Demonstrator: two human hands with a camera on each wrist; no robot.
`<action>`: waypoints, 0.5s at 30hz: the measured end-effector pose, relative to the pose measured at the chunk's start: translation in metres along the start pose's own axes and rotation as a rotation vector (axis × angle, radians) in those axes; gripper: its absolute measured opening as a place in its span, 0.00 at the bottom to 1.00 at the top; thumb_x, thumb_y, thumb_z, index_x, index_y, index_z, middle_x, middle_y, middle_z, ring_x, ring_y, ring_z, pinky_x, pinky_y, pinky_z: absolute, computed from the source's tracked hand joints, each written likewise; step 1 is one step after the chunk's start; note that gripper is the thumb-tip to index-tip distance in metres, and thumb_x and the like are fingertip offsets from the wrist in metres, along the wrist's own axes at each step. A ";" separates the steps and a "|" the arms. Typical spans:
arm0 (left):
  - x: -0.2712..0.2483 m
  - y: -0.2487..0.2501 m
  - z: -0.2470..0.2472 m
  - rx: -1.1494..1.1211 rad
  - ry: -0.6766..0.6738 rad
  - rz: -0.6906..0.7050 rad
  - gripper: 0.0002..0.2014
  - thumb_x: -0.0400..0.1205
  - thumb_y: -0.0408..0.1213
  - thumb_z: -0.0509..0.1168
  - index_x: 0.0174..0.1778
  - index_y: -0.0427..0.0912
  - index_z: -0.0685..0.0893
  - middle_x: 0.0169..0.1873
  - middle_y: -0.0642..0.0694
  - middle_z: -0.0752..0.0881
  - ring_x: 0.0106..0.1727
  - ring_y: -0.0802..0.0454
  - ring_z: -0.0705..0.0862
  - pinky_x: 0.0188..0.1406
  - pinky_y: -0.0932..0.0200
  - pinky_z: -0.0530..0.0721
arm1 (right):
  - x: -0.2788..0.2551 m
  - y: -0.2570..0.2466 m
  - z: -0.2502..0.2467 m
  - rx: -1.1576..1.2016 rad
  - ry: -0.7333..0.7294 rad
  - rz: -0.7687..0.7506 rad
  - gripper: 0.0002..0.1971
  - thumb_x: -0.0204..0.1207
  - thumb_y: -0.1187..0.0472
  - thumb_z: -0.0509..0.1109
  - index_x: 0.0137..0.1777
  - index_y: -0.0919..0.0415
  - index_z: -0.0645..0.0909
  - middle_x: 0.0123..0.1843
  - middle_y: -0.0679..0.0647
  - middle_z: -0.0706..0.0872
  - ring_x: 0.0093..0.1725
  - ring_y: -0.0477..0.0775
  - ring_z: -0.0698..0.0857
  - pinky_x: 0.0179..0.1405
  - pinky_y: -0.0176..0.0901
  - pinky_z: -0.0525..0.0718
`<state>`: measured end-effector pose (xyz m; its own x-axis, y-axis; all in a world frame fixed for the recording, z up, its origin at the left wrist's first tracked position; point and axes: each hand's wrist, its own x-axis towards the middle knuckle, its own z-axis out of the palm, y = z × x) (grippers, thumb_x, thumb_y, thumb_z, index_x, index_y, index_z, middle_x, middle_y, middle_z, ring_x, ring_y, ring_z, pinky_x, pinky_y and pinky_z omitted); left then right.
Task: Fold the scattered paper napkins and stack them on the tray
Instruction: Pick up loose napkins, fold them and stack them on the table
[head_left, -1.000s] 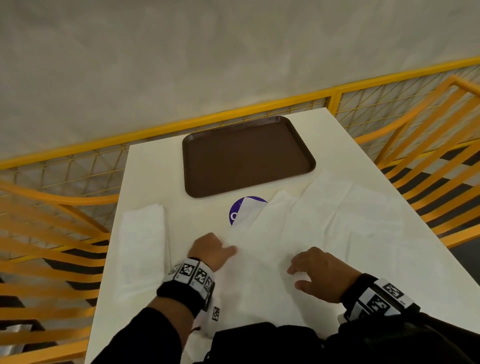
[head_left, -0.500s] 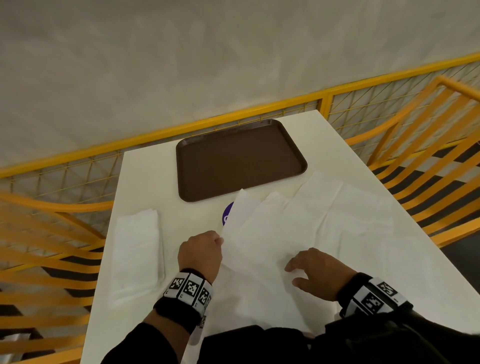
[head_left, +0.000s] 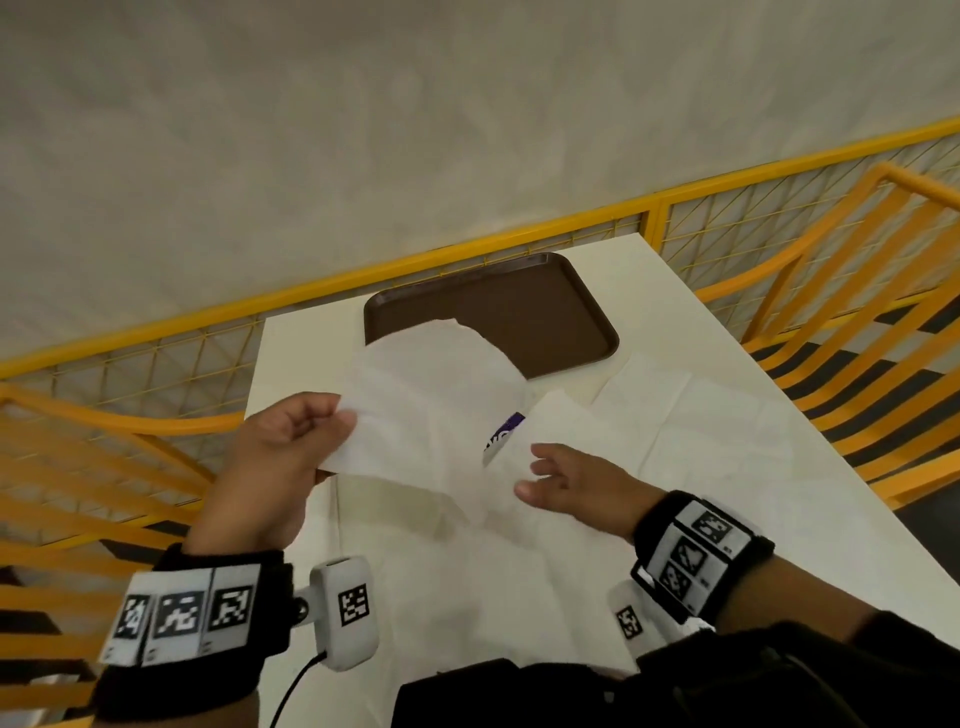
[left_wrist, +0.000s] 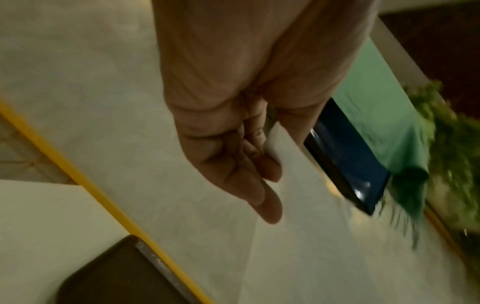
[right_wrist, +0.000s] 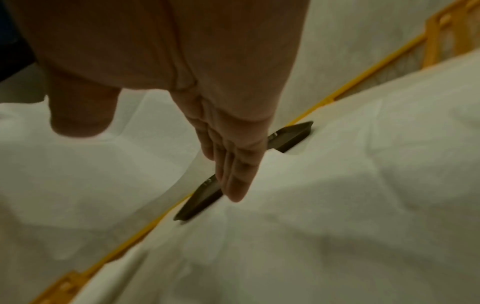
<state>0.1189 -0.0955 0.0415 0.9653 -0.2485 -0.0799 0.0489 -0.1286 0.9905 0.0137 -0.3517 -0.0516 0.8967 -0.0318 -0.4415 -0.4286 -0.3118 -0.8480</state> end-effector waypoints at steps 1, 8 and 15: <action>-0.002 0.003 -0.002 -0.065 -0.011 -0.026 0.08 0.79 0.25 0.63 0.40 0.42 0.83 0.28 0.53 0.89 0.28 0.62 0.86 0.24 0.71 0.81 | 0.003 -0.008 0.004 0.178 -0.033 0.002 0.58 0.48 0.25 0.75 0.78 0.50 0.62 0.70 0.47 0.79 0.64 0.47 0.81 0.66 0.43 0.79; -0.018 -0.022 -0.019 -0.373 -0.102 -0.229 0.06 0.76 0.30 0.63 0.35 0.43 0.81 0.39 0.45 0.90 0.38 0.53 0.90 0.34 0.58 0.90 | 0.023 -0.042 0.015 0.644 0.007 0.232 0.26 0.71 0.50 0.77 0.64 0.62 0.76 0.55 0.61 0.81 0.38 0.55 0.86 0.33 0.41 0.84; -0.042 -0.051 -0.012 -0.534 -0.218 -0.389 0.13 0.66 0.28 0.69 0.46 0.38 0.80 0.43 0.39 0.90 0.40 0.46 0.91 0.33 0.56 0.89 | 0.019 -0.028 0.023 0.722 -0.195 0.374 0.17 0.73 0.61 0.75 0.58 0.69 0.82 0.46 0.63 0.92 0.38 0.59 0.91 0.44 0.52 0.89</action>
<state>0.0787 -0.0673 -0.0042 0.7813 -0.4741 -0.4060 0.5545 0.2286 0.8002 0.0404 -0.3218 -0.0434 0.6742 0.1734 -0.7180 -0.7195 0.3738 -0.5853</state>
